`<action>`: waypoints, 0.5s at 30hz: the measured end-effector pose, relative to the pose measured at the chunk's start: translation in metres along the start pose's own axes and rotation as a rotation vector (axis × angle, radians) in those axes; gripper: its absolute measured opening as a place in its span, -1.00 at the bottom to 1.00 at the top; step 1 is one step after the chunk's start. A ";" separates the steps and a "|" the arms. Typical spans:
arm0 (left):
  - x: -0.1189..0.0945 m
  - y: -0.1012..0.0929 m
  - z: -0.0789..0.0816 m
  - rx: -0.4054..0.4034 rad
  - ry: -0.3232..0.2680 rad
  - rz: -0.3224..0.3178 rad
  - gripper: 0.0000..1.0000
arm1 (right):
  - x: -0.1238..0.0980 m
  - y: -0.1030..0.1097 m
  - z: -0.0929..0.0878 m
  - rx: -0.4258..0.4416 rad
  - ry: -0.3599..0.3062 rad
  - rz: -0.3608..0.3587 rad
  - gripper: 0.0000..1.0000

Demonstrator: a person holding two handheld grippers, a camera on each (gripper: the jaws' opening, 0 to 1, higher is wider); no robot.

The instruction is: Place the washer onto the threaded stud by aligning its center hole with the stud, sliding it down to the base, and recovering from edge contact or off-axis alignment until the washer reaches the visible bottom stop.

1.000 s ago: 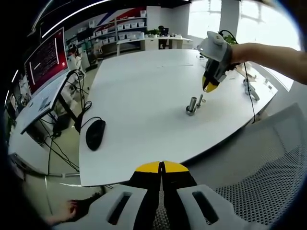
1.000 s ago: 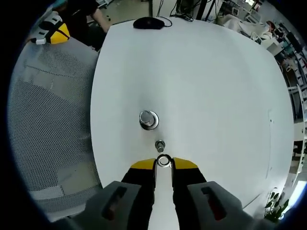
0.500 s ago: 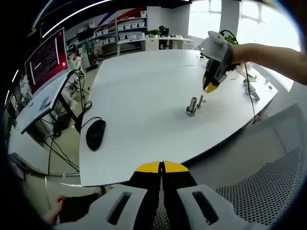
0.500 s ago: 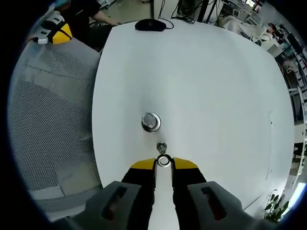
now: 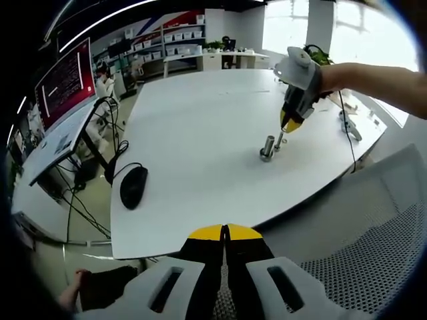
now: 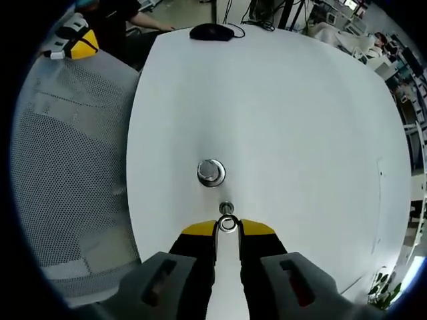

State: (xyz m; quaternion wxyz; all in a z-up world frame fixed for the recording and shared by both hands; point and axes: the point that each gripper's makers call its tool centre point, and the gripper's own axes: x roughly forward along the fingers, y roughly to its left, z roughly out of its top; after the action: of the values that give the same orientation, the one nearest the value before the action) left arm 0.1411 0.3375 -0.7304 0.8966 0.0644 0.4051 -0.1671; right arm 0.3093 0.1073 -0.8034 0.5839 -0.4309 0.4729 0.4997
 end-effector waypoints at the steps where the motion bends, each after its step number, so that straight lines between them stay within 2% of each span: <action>1: 0.000 0.000 0.000 0.000 0.000 0.000 -1.00 | 0.001 0.000 0.000 0.000 0.001 0.001 -0.73; 15: 0.000 0.000 -0.001 0.001 0.007 -0.002 -1.00 | 0.018 -0.001 0.000 -0.005 0.022 0.009 -0.73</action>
State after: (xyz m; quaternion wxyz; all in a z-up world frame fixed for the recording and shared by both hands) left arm 0.1406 0.3375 -0.7312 0.8949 0.0651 0.4082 -0.1679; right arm 0.3117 0.1101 -0.8206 0.5751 -0.4357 0.4800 0.4990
